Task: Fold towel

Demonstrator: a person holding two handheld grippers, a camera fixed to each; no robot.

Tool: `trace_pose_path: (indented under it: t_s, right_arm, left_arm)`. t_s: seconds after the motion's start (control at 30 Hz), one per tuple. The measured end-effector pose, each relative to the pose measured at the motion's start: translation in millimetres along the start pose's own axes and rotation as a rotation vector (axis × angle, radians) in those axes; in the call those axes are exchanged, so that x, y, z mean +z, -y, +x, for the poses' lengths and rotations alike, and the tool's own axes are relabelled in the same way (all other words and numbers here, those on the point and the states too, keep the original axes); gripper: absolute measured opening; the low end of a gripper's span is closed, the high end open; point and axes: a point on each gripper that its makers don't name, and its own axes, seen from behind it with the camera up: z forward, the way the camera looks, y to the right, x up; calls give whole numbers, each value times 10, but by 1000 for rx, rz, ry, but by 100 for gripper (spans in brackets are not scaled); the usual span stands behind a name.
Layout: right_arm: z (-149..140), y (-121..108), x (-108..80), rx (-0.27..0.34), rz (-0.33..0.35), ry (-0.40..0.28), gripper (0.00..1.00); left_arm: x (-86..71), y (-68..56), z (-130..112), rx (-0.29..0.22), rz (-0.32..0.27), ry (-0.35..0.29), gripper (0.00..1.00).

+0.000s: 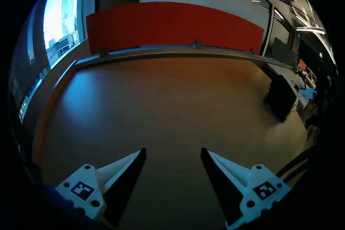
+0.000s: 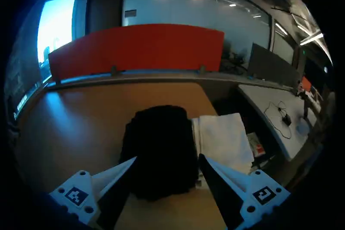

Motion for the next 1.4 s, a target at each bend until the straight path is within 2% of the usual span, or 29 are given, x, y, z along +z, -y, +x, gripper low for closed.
trace_pose_path:
  t_s: [0.3,0.6,0.83,1.07,1.4]
  right_arm:
    - [415,133,-151,65,-19,-203,100]
    - [590,307,-205,65,-32,-284,99]
    - [777,666,-296,37,-11,-344,100]
    - [964,1156,-371,7,24,-399,100]
    - [1181,1867,-405,-20,67,-462,100]
  left_arm:
    - [10,139,223,-5,12,-59,93]
    - [25,272,523,-35,22,-172,93]
    - [-8,460,815,-57,49,-297,93]
    - [-105,661,1075,-86,74,-427,93]
    - [-210,919,1245,-101,108,-533,93]
